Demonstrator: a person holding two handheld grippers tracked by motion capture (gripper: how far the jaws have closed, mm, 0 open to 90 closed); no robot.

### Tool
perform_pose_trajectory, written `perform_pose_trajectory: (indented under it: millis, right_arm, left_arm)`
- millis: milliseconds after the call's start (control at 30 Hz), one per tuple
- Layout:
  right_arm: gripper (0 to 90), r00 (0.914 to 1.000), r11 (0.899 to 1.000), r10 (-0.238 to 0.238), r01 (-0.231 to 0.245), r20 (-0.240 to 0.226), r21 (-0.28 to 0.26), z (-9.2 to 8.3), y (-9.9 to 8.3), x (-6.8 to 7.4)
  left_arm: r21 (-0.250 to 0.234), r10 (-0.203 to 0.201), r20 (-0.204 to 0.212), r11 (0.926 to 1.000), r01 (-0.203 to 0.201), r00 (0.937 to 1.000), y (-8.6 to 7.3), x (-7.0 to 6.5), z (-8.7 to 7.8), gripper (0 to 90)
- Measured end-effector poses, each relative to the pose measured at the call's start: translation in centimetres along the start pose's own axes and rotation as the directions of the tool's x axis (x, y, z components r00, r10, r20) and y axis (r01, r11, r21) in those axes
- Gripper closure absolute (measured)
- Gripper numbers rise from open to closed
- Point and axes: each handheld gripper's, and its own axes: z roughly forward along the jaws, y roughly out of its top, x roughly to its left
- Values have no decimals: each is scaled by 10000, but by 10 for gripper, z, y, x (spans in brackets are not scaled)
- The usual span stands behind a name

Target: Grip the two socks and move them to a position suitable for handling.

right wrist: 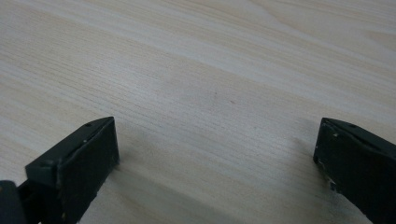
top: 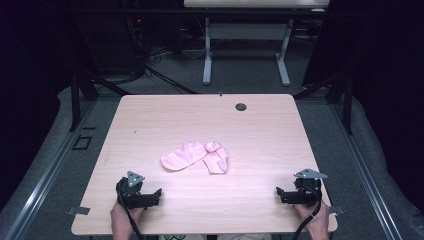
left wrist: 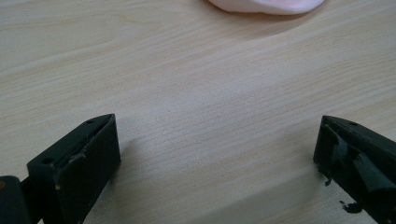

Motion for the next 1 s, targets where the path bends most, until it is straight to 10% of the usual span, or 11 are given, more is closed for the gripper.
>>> perform_pose_trajectory:
  millis: [333, 533, 1000]
  right_arm:
    - [0, 9971, 9997, 228, -219, -732, 132, 1, 12, 3]
    - [0, 9908, 9988, -429, 456, -1282, 184, 4, 35, 24]
    - [0, 9507, 9842, -1581, 1736, -2668, 355, 34, 95, 70]
  left_arm:
    - [5, -15, -2, 10000, 15, 10000, 0, 0, 0, 3]
    - [8, -14, -2, 10000, 14, 10000, 0, 0, 0, 3]
    - [7, -13, -2, 10000, 13, 10000, 0, 0, 0, 3]
